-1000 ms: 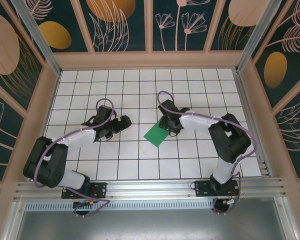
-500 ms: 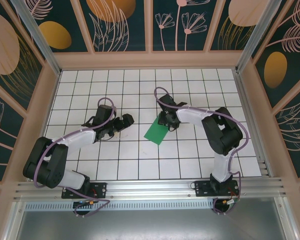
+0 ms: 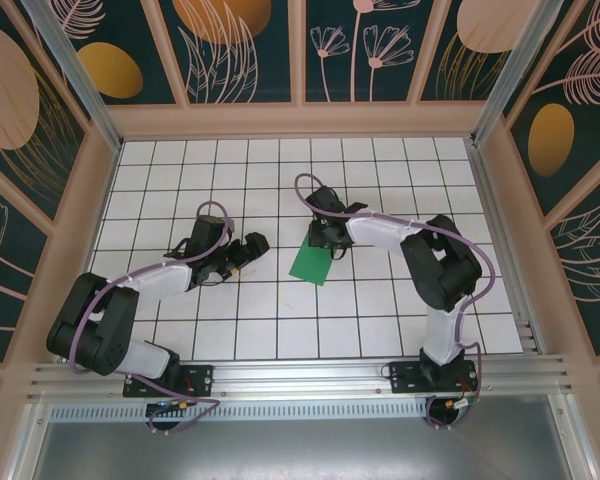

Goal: Fold a paper plane with a square sheet of paper (pick it up from the middle)

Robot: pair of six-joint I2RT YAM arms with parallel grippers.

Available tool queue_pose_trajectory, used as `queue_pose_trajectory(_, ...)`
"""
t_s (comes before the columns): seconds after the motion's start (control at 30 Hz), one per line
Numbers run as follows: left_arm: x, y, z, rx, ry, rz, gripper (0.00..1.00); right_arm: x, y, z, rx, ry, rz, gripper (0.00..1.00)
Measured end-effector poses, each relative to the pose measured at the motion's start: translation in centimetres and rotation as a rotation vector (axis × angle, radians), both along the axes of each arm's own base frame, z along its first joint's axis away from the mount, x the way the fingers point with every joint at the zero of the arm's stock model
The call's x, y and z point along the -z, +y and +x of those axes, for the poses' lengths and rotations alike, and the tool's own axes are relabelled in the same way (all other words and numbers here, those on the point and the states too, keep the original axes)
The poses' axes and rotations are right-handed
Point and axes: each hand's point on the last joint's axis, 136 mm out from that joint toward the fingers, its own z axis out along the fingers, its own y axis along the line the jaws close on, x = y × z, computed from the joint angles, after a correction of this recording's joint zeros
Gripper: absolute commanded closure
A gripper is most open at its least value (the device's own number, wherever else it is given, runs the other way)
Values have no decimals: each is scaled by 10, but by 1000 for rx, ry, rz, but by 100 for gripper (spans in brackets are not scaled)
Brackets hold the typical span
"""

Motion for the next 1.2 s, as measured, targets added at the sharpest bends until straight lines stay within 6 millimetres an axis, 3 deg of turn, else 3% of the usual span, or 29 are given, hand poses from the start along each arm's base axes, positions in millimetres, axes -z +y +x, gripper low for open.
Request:
queue_pose_trajectory(0.2, 1, 0, 0, -8, 13, -8, 4, 10, 37, -12, -123, 27, 8, 47)
queue_pose_trajectory(0.27, 1, 0, 0, -10, 14, -9, 5, 17, 40, -17, -157, 38, -9, 47)
queue_pose_trajectory(0.53, 3, -1, 0, -10, 15, -16, 7, 15, 53, -32, -317, 58, 69, 48)
queue_pose_trajectory(0.7, 7, -3, -9, -3, 28, -46, 15, 11, 60, -44, -377, 82, 125, 50)
queue_pose_trajectory(0.83, 7, -7, -17, 15, 41, -81, 27, 2, 51, -41, -305, 80, 149, 50)
queue_pose_trajectory(1.0, -5, -23, -24, 67, 19, -122, 33, -19, 27, -26, -140, 46, 178, 51)
queue_pose_trajectory(1.2, -7, -50, -45, 156, 26, -136, 37, -13, 5, -12, -14, 67, 197, 53)
